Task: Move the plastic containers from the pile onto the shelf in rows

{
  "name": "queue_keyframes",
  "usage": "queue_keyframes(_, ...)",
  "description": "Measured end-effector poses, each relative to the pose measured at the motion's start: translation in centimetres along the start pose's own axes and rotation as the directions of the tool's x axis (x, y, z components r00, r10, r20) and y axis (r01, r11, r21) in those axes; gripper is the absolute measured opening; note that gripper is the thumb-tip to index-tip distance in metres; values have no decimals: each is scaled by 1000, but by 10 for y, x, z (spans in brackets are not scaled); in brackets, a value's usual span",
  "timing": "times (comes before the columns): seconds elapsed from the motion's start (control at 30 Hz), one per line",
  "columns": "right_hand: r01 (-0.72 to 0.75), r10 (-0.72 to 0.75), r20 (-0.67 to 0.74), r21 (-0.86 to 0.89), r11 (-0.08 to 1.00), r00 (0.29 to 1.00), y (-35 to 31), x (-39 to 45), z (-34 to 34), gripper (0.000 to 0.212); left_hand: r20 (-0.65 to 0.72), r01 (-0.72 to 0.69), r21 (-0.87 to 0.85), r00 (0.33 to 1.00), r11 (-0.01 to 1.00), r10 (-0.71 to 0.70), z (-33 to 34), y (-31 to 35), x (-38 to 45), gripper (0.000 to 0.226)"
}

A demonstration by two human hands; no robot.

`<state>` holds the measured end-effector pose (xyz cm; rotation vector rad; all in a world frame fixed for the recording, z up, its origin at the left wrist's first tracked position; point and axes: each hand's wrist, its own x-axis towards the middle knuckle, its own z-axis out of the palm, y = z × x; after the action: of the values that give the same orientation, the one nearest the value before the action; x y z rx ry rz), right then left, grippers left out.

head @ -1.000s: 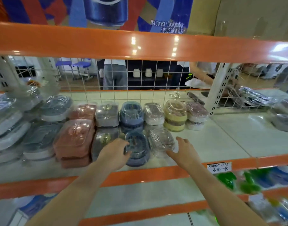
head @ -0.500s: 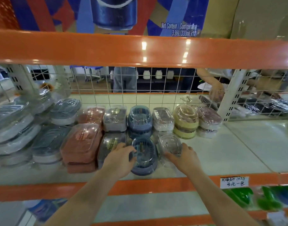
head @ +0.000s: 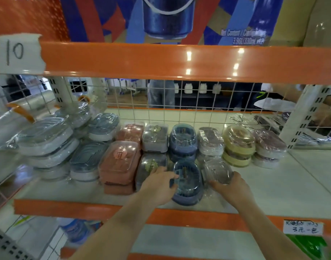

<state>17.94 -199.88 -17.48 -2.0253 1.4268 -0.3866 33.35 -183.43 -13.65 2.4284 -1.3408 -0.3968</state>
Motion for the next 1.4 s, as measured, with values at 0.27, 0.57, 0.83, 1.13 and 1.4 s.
queue_keyframes(0.27,-47,45,-32,-62,997,998,-4,5,8,88,67,-15,41,998,999,12,-7,-2,-13,44)
queue_keyframes(0.57,6,-16,-106,-96,995,994,-12,-9,12,87,-68,-2,-4,998,1000,2,-9,-4,-24,38)
queue_keyframes(0.83,91,-93,-47,-50,995,995,-7,-21,-1,80,-155,-7,-18,988,1000,4,-5,15,-28,41)
queue_keyframes(1.13,156,-156,-7,-66,986,988,13,-26,-33,66,-180,-11,16,984,1000,13,8,55,-26,35)
queue_keyframes(1.4,92,-92,-67,-5,996,993,66,-23,-83,55,-117,-158,14,980,987,158,45,121,-7,31)
